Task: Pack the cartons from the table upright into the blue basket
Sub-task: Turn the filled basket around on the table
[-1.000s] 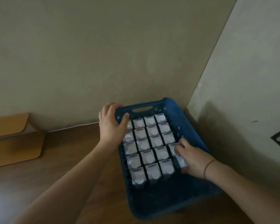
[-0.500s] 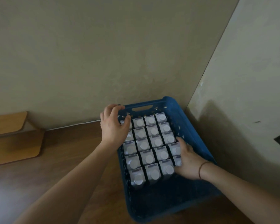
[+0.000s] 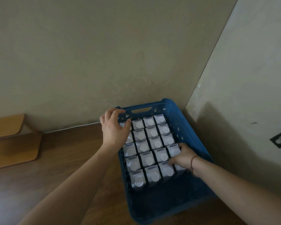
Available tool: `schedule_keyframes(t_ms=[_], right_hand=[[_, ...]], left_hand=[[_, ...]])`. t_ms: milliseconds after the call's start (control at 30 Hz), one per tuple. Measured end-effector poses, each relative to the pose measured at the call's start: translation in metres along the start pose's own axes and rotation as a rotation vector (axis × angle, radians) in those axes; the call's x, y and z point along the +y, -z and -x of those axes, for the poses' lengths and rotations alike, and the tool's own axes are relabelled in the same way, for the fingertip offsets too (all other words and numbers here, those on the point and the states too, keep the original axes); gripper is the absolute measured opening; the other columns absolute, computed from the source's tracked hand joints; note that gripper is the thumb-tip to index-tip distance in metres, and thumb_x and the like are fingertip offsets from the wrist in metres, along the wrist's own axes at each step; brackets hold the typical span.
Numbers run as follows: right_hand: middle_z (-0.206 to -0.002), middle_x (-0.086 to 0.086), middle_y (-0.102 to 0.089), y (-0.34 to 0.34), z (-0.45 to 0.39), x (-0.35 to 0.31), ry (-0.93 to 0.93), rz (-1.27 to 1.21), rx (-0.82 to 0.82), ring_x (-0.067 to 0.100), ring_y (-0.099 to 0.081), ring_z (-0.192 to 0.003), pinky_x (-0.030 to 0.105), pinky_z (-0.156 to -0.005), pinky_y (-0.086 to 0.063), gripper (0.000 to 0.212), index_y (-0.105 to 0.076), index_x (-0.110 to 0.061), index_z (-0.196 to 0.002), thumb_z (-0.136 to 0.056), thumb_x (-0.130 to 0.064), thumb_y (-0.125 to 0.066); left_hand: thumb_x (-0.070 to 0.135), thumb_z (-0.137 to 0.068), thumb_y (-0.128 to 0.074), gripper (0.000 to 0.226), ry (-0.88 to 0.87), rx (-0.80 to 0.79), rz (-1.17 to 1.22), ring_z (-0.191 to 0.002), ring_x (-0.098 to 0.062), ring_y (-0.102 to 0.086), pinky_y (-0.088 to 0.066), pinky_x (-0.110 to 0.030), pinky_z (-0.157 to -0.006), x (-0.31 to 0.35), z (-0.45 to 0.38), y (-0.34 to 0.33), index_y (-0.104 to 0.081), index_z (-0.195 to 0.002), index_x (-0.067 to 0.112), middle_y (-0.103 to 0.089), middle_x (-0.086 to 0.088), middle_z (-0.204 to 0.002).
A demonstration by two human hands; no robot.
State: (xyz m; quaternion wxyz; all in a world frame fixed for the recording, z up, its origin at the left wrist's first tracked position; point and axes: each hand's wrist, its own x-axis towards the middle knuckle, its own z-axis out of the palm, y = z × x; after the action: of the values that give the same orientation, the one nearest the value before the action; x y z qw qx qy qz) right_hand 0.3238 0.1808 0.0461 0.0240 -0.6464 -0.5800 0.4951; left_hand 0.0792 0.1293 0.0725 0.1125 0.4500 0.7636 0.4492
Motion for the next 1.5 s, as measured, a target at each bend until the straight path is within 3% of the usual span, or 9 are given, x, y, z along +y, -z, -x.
schedule_keyframes(t_ms=[233,367,533,733,933,1100,1200,1333,1500], right_hand=[[-0.113,0.0,-0.06,0.002,-0.002,0.007,0.009,-0.076,-0.048,0.022,-0.057,-0.105,0.043,-0.095,-0.048,0.079,-0.04,-0.02,-0.129,-0.064,-0.008,-0.082],[-0.12,-0.005,-0.058,0.002,0.009,0.0,0.062,0.092,-0.116,0.017,-0.056,-0.109,0.04,-0.1,-0.045,0.098,-0.031,-0.021,-0.139,-0.057,-0.035,-0.083],[-0.12,-0.019,-0.057,0.017,0.081,-0.007,0.395,0.426,0.11,0.006,-0.058,-0.106,0.031,-0.088,-0.051,0.056,-0.042,-0.04,-0.129,-0.079,-0.054,-0.065],[-0.068,-0.002,-0.069,0.001,0.194,0.024,0.347,-0.159,0.237,0.009,-0.064,-0.057,0.024,-0.055,-0.053,0.007,-0.068,-0.023,-0.077,-0.08,-0.018,-0.072],[-0.069,0.015,-0.073,-0.037,0.176,0.034,-0.172,-0.569,-0.013,0.03,-0.072,-0.066,0.034,-0.058,-0.056,0.044,-0.067,0.002,-0.076,-0.087,-0.041,-0.061],[-0.073,0.02,-0.072,-0.058,0.162,0.045,-0.277,-0.897,0.25,0.03,-0.073,-0.066,0.04,-0.06,-0.06,0.036,-0.057,0.002,-0.07,-0.086,-0.028,-0.068],[-0.08,0.019,-0.071,-0.073,0.162,0.038,-0.288,-1.287,0.29,0.031,-0.072,-0.069,0.042,-0.062,-0.057,0.017,-0.056,-0.002,-0.091,-0.088,-0.015,-0.066],[-0.086,0.012,-0.071,-0.09,0.159,0.022,-0.192,-1.362,0.424,0.022,-0.073,-0.071,0.036,-0.069,-0.053,0.016,-0.054,-0.009,-0.11,-0.094,-0.012,-0.055],[-0.061,0.003,-0.051,-0.097,0.154,0.014,-0.107,-1.394,0.531,0.016,-0.054,-0.044,0.028,-0.048,-0.046,0.004,-0.049,-0.008,-0.095,-0.097,-0.01,-0.049]], left_hand=[[0.024,-0.09,-0.067,0.033,-0.005,-0.001,-0.023,-0.128,-0.027,-0.03,-0.031,-0.032,-0.099,0.0,0.0,-0.003,-0.06,-0.122,0.018,-0.049,-0.002,-0.133],[0.026,-0.09,-0.066,0.036,-0.013,-0.02,-0.067,-0.129,-0.027,-0.032,-0.036,-0.046,-0.105,0.0,0.0,0.001,-0.059,-0.124,0.019,-0.048,-0.001,-0.134],[0.037,-0.089,-0.064,0.046,-0.155,-0.117,-0.355,-0.129,-0.03,-0.034,-0.026,-0.049,-0.11,-0.003,-0.015,0.008,-0.054,-0.132,0.024,-0.046,0.0,-0.137],[0.044,-0.093,-0.057,0.057,-0.289,-0.366,-0.64,-0.131,-0.03,-0.043,-0.029,-0.05,-0.111,0.012,-0.066,0.01,-0.041,-0.144,0.024,-0.049,-0.003,-0.143],[0.04,-0.094,-0.06,0.05,-0.279,-0.741,-0.661,-0.091,-0.027,-0.059,-0.052,-0.04,-0.083,0.023,-0.099,-0.014,-0.046,-0.135,0.015,-0.064,-0.012,-0.114],[0.04,-0.097,-0.057,0.035,-0.254,-0.732,-0.662,-0.079,-0.029,-0.06,-0.052,-0.038,-0.07,0.022,-0.11,-0.031,-0.055,-0.12,0.014,-0.062,-0.011,-0.092],[0.034,-0.099,-0.054,0.027,-0.282,-0.701,-0.607,-0.072,-0.028,-0.058,-0.045,-0.033,-0.063,0.026,-0.112,-0.044,-0.059,-0.113,0.011,-0.061,-0.012,-0.086],[0.037,-0.103,-0.046,0.034,-0.203,-0.695,-0.59,-0.066,-0.026,-0.055,-0.044,-0.031,-0.057,0.034,-0.113,-0.059,-0.06,-0.108,0.006,-0.059,-0.013,-0.081],[0.039,-0.106,-0.032,0.046,-0.109,-0.724,-0.789,-0.073,-0.029,-0.055,-0.049,-0.042,-0.08,0.044,-0.113,-0.065,-0.055,-0.1,0.0,-0.049,-0.012,-0.074]])
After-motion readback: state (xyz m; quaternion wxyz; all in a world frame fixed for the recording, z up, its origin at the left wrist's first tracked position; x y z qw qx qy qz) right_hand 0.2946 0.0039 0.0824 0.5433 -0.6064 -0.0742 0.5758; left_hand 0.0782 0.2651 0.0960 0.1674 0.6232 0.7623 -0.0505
